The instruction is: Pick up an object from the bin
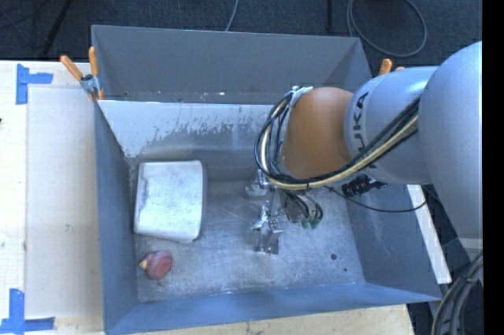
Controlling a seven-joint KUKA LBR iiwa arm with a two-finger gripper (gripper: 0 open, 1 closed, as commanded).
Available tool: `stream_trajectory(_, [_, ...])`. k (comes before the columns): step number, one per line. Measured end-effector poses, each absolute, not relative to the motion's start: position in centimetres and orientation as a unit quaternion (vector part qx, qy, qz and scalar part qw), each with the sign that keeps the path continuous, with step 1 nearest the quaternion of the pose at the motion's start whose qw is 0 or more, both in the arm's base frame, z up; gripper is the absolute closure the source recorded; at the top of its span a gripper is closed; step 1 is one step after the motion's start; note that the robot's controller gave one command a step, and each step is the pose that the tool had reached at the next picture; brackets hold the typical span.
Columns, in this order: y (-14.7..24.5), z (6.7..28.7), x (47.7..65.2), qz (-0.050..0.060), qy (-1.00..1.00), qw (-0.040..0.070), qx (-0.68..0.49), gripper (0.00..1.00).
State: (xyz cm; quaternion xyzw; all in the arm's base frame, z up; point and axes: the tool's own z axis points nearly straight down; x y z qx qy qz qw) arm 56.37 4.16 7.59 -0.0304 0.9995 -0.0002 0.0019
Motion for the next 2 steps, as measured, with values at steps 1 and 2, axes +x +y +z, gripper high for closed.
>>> stream_trajectory(1, [4.1, 7.9, 56.6, 0.0, 1.0, 0.006, -0.031, 1.0])
stream_trajectory(2, [0.8, 23.5, 59.6, -0.001, 0.997, 0.006, -0.073, 1.0])
